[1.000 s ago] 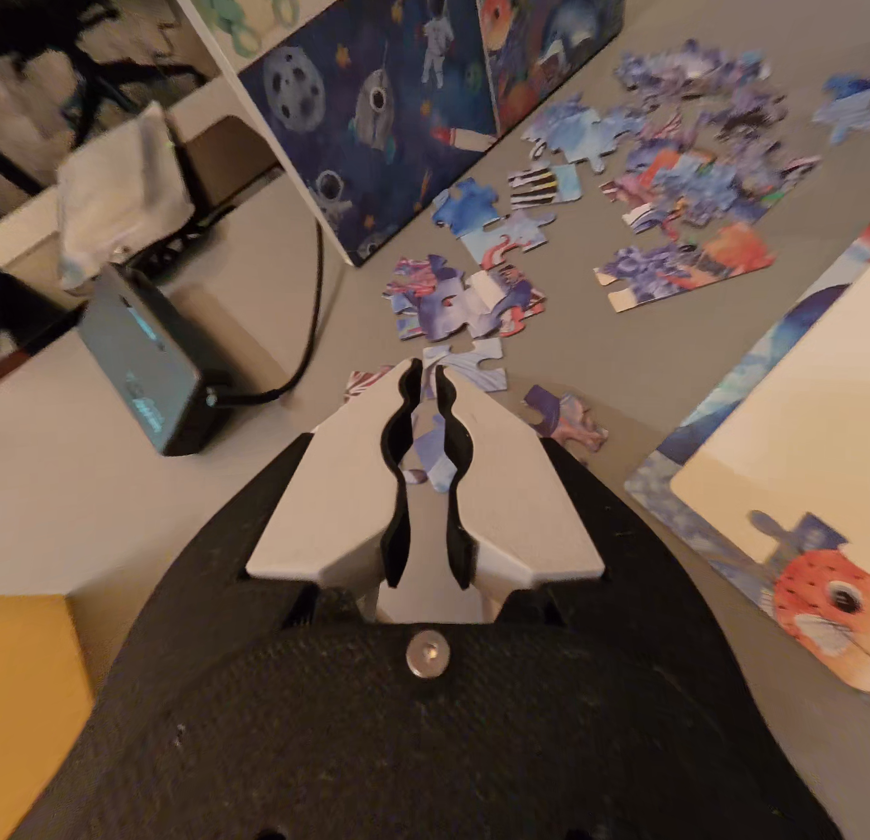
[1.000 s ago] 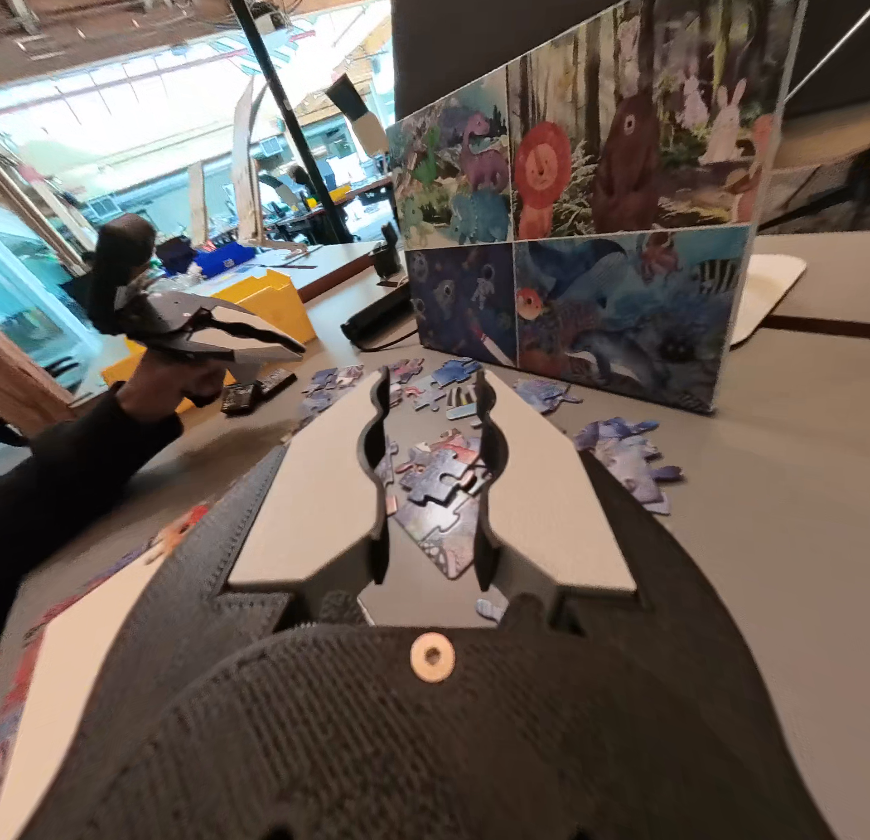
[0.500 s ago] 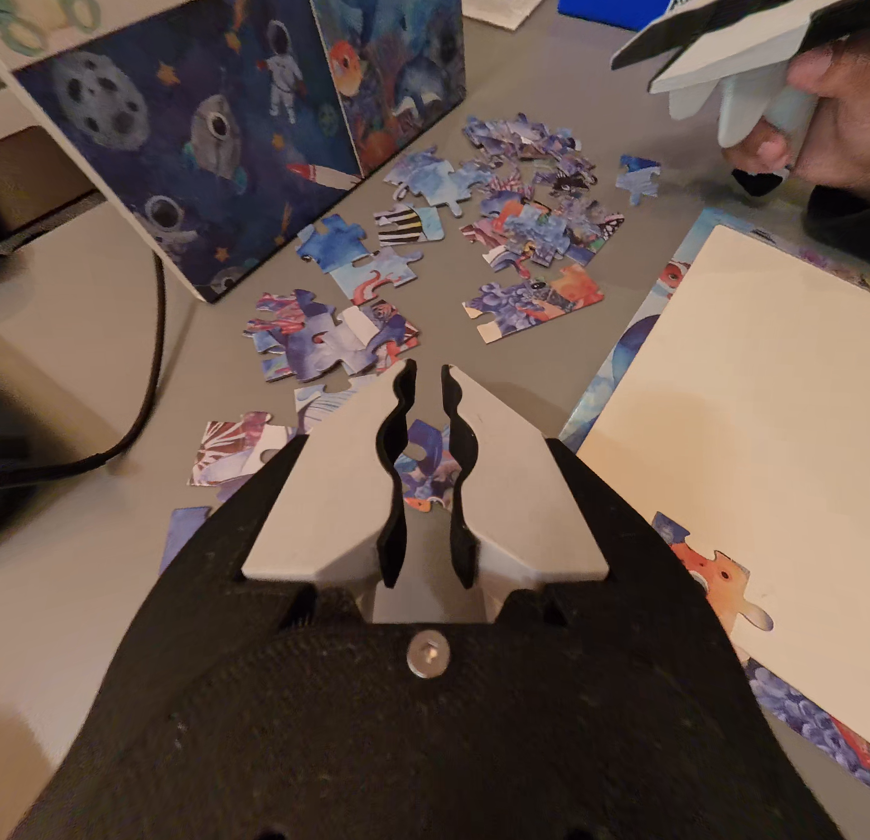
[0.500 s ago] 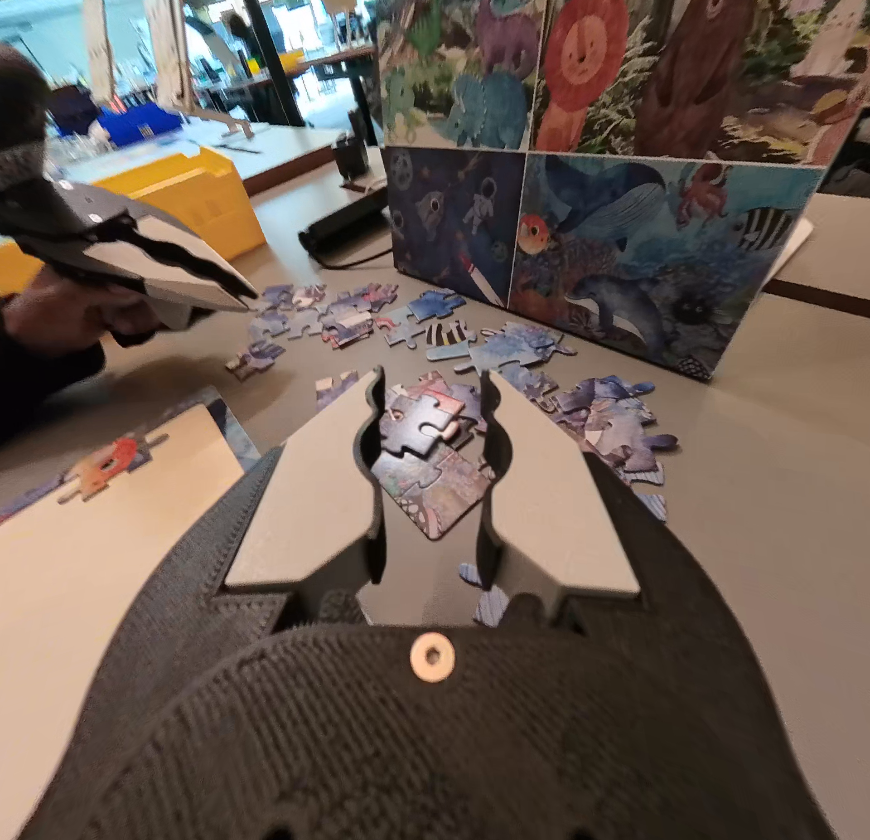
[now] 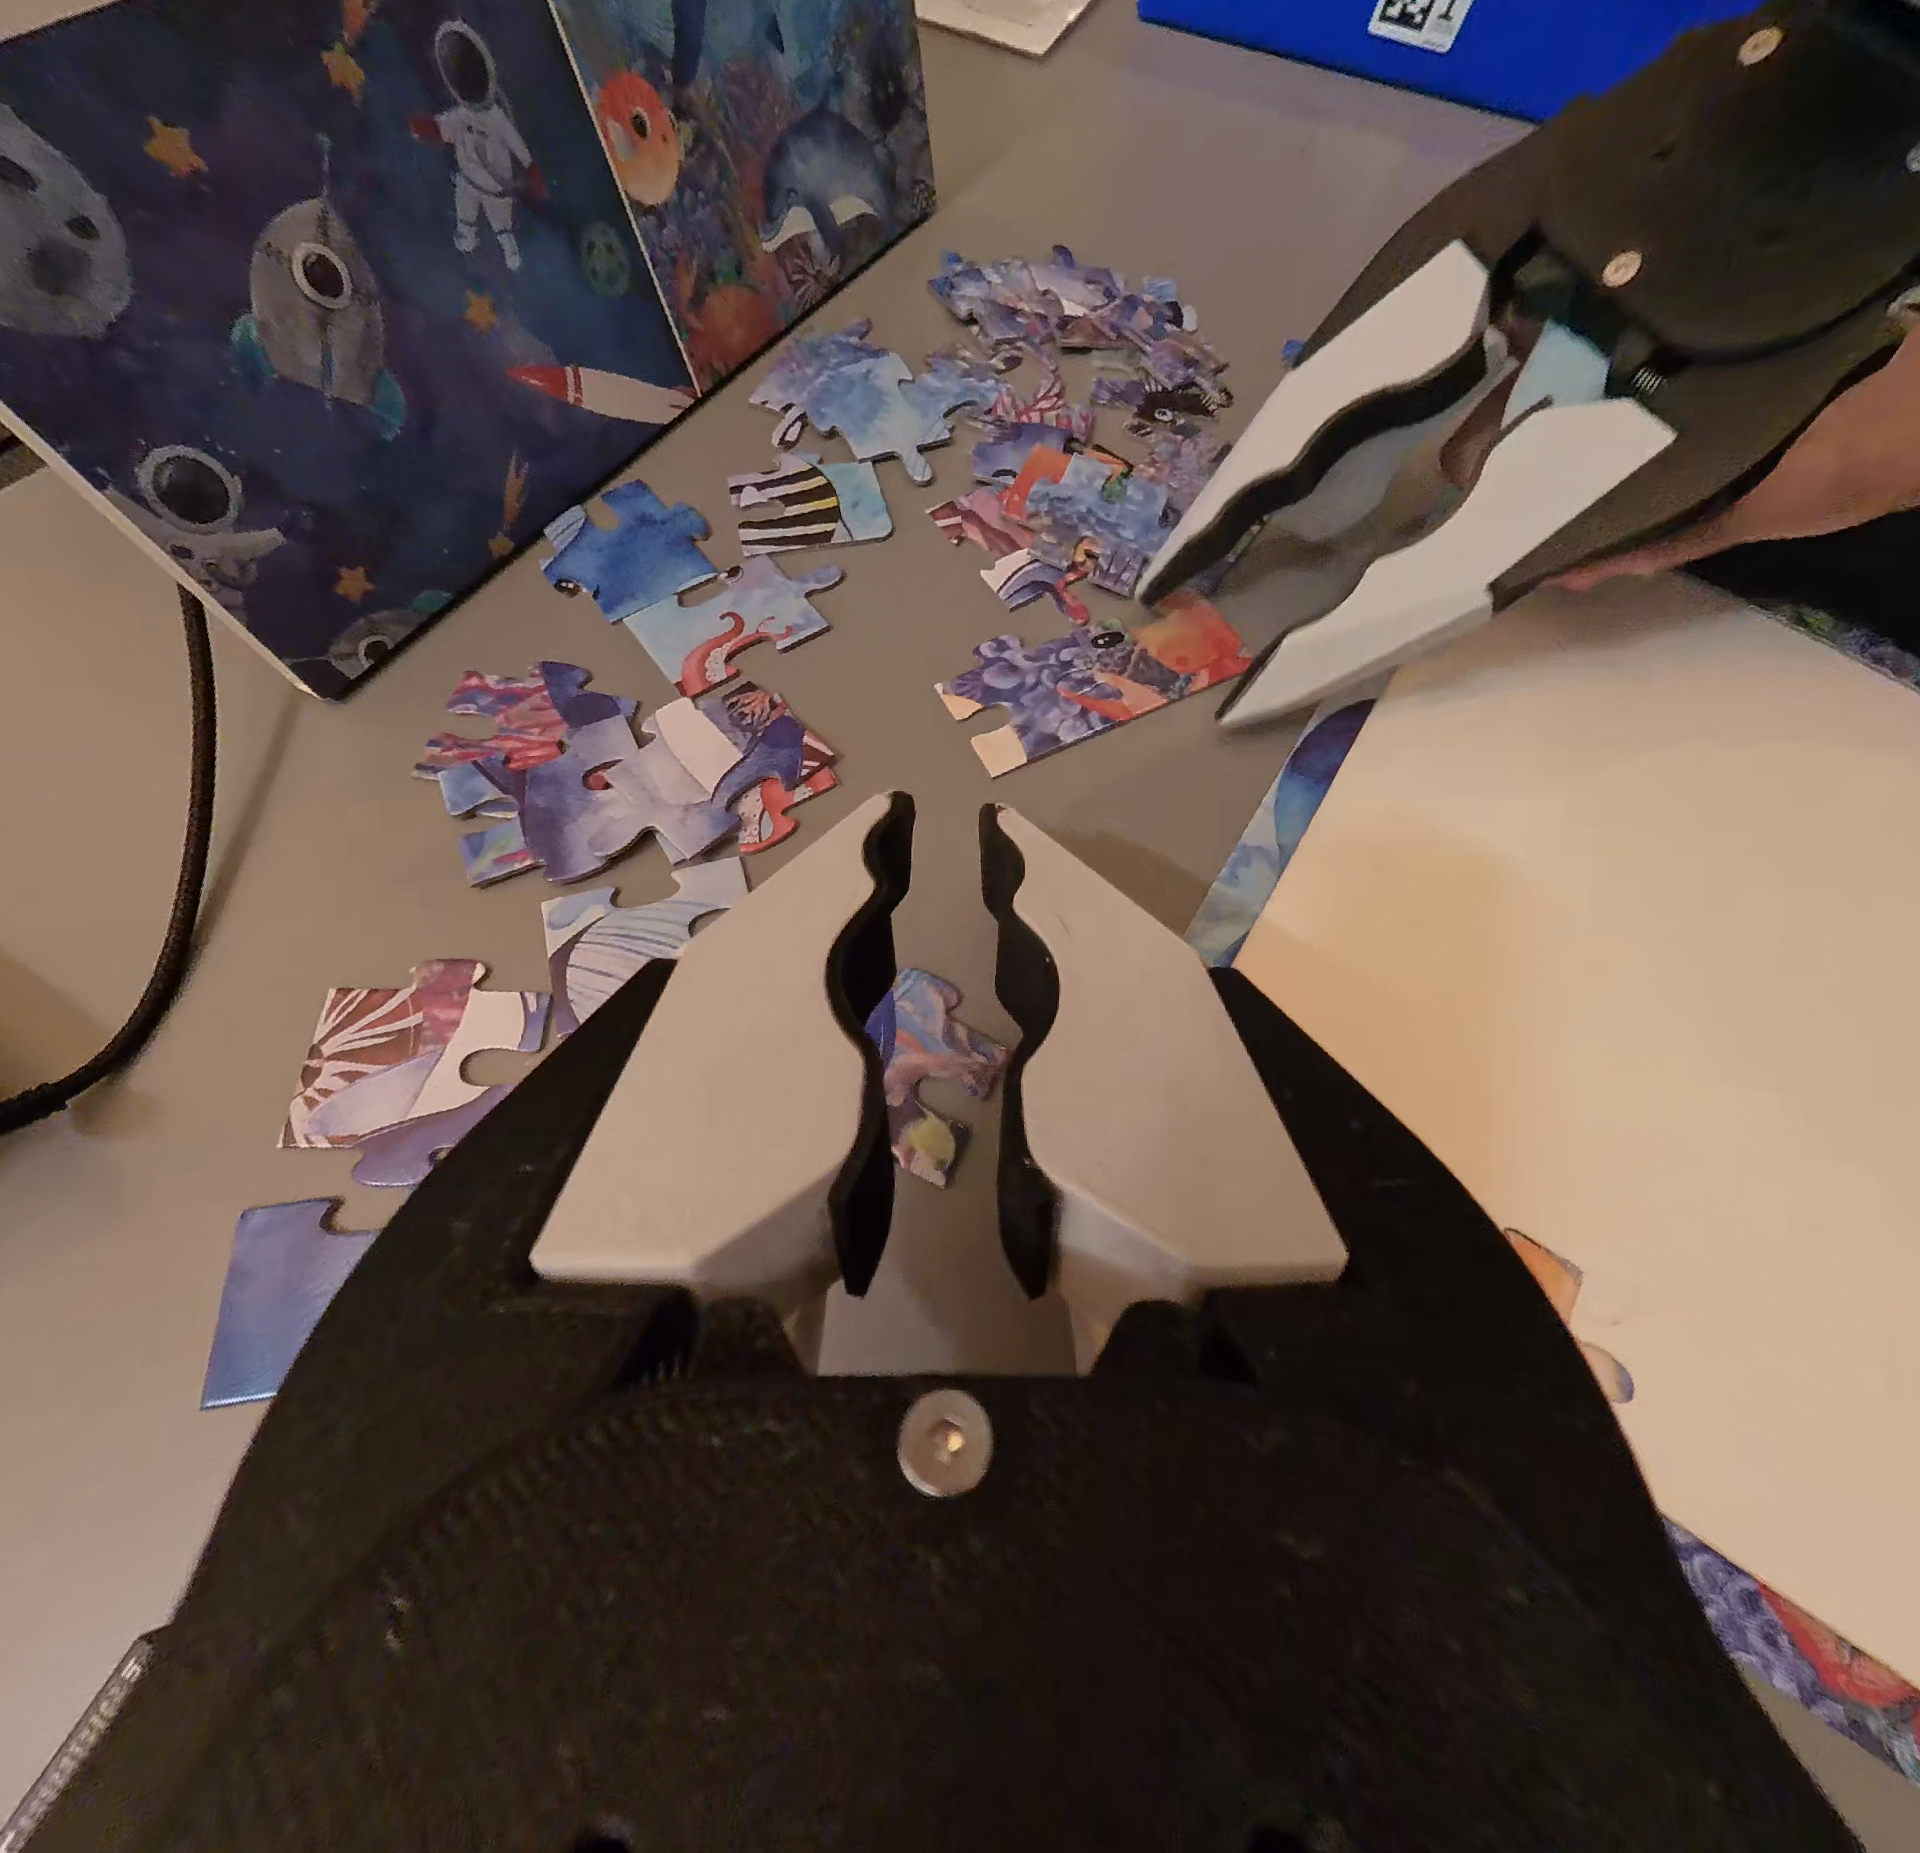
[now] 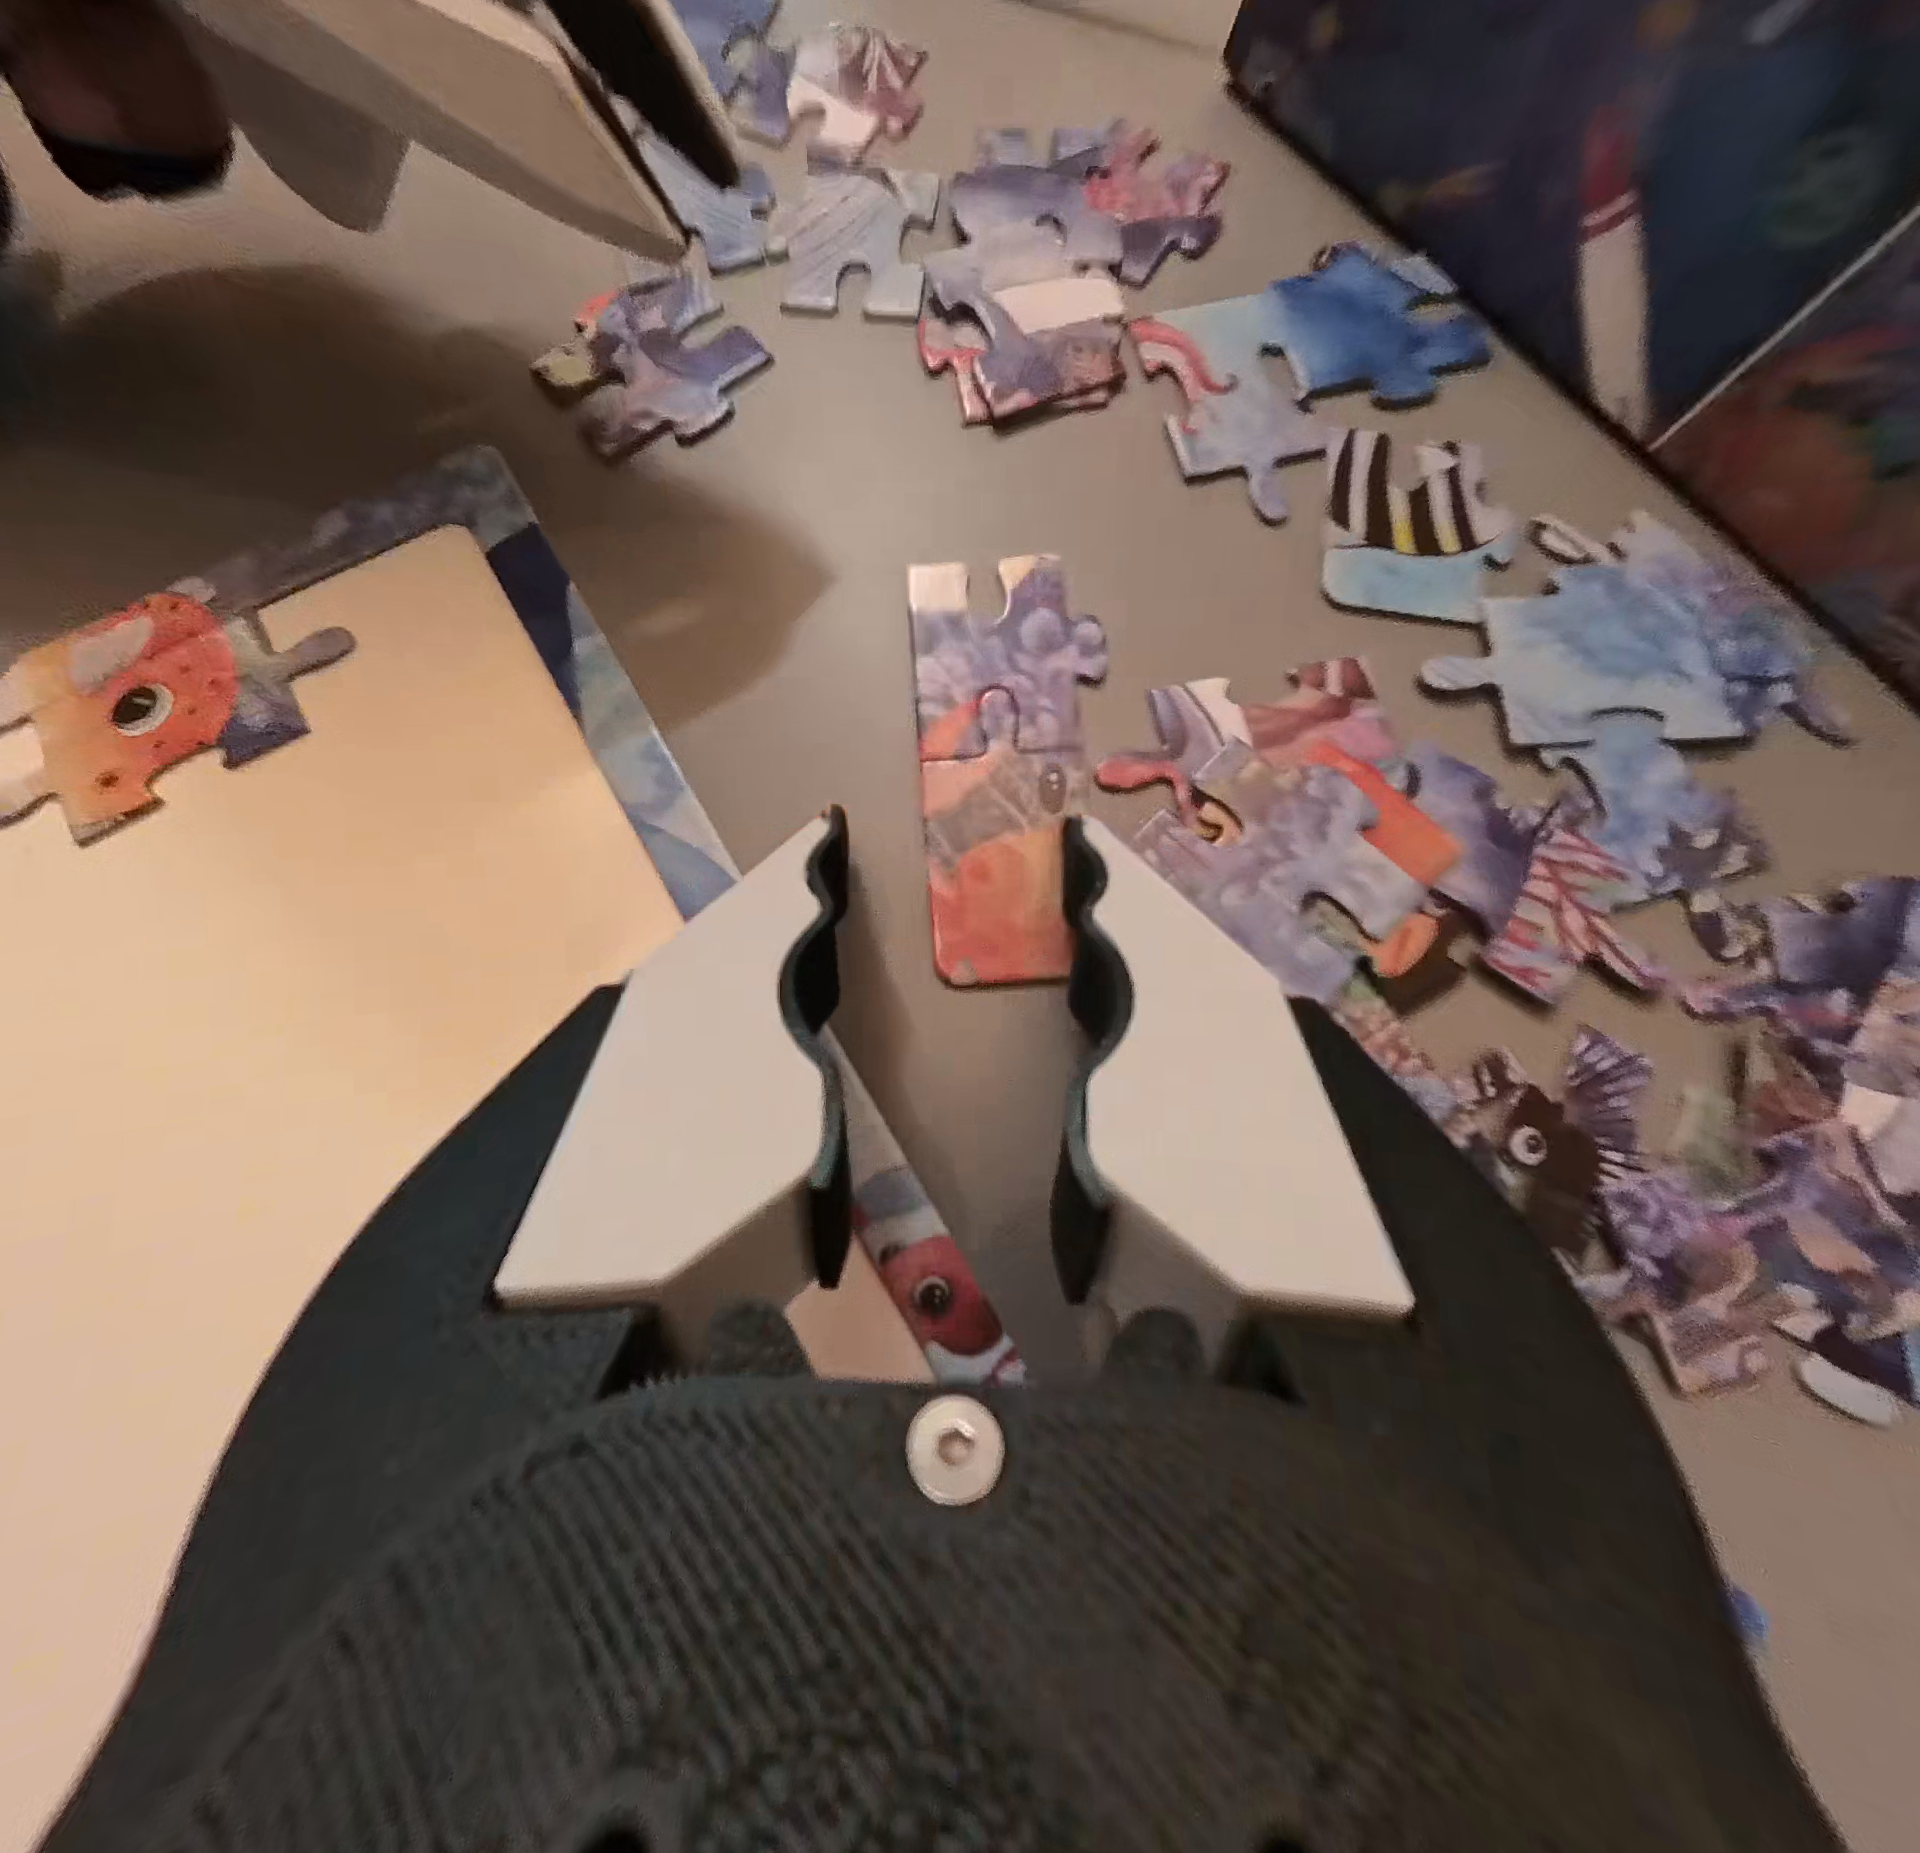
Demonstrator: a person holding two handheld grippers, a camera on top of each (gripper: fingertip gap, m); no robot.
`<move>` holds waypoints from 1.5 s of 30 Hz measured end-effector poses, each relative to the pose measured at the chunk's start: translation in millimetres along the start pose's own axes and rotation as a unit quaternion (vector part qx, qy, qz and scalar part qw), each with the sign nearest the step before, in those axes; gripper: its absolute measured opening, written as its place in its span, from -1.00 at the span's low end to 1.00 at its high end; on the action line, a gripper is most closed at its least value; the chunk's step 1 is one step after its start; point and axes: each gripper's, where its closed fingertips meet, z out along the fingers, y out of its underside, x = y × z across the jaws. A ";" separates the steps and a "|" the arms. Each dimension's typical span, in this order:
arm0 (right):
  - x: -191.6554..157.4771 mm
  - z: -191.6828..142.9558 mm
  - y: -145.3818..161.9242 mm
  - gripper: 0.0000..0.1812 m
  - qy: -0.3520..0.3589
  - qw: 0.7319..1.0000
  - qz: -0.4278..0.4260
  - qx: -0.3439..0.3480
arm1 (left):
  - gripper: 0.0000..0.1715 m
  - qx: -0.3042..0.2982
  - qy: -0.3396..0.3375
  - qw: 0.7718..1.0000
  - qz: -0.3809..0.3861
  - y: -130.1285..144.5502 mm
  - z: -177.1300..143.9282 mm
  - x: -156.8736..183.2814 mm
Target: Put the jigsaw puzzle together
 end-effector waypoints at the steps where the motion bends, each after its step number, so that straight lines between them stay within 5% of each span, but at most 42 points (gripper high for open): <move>1: -0.8 4.5 3.9 -0.54 0.006 1.000 -0.004 -0.019 | -0.89 0.002 0.000 1.000 0.001 -0.8 -0.7 0.4; 5: 2.6 6.1 3.8 -0.57 0.019 0.999 0.013 -0.023 | -0.89 0.002 -0.004 1.000 0.011 -2.3 -1.6 2.4; 6: 4.6 4.9 4.9 -0.72 0.021 0.999 0.018 -0.025 | -0.89 0.000 -0.006 1.000 0.014 -1.9 -1.3 2.8; 13: 5.1 1.3 6.5 -0.74 0.024 0.999 0.004 -0.022 | -0.89 -0.004 -0.002 1.000 0.022 -1.1 1.4 7.8; 19: -6.7 -21.3 -28.1 -0.74 -0.011 0.996 0.002 0.086 | -0.74 0.036 0.030 0.999 -0.027 -11.2 -0.7 11.9; 22: -14.1 -37.2 -46.4 -0.74 -0.011 0.989 -0.027 0.146 | -0.38 0.094 0.119 0.980 -0.128 -25.2 -2.7 23.8; 25: -25.8 -46.4 -58.6 -0.74 0.014 0.978 -0.098 0.184 | -0.16 0.117 0.267 0.925 -0.245 -35.7 -7.0 47.5; 30: -42.0 -46.0 -66.3 -0.74 0.063 0.960 -0.187 0.197 | -1.00 0.131 0.332 0.900 -0.251 -42.2 -10.1 69.2; 35: -33.2 -41.9 -65.1 -0.57 0.098 0.955 -0.193 0.203 | -1.00 0.132 0.339 0.897 -0.252 -43.1 -11.3 70.5; 40: -39.1 -35.3 -64.0 -0.70 0.094 0.956 -0.196 0.199 | -1.00 0.128 0.365 0.882 -0.269 -42.6 -9.6 76.7; 45: -43.2 -26.9 -58.2 -0.43 0.073 0.962 -0.192 0.179 | -1.00 0.129 0.395 0.870 -0.267 -44.9 -13.3 84.5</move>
